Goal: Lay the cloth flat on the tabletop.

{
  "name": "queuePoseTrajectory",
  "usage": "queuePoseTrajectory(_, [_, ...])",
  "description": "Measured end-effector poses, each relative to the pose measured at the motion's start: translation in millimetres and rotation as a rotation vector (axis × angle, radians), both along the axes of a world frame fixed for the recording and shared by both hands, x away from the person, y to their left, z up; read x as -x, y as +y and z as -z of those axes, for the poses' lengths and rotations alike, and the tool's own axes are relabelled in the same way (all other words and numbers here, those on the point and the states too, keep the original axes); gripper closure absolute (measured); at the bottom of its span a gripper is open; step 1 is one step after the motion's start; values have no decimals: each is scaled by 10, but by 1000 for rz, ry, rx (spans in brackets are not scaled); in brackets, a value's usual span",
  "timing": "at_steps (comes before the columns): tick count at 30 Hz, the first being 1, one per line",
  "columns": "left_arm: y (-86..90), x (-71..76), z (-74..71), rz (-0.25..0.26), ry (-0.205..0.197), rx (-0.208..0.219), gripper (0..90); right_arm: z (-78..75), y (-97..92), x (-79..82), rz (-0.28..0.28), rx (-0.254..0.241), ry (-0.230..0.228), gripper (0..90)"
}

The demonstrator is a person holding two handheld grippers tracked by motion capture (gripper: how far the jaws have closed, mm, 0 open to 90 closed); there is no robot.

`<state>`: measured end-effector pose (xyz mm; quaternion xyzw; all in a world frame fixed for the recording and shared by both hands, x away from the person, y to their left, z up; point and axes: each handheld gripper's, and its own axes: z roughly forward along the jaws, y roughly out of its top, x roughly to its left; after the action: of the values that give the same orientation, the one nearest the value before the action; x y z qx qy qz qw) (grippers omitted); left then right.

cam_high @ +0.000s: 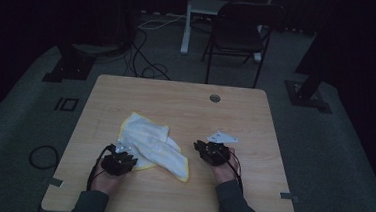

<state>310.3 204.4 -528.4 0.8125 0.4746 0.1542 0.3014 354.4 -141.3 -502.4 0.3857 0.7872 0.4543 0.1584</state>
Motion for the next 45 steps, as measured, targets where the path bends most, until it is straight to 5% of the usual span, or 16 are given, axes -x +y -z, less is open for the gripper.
queuePoseTrajectory(10, [308, 30, 0, -75, -4, 0, 727, 62, 139, -50, -23, 4, 15, 788])
queuePoseTrajectory(36, [349, 30, 24, -101, -17, 33, 727, 342, 798, -463, -64, 59, 134, 695])
queuePoseTrajectory(38, [345, 32, 24, -102, -18, 31, 726, 383, 827, -492, -58, 72, 153, 702])
queuePoseTrajectory(42, [344, 32, 25, -103, -18, 32, 726, 381, 823, -500, -66, 82, 153, 865])
queuePoseTrajectory(45, [333, 35, 23, -103, -21, 22, 726, 358, 764, -506, -45, 84, 147, 876])
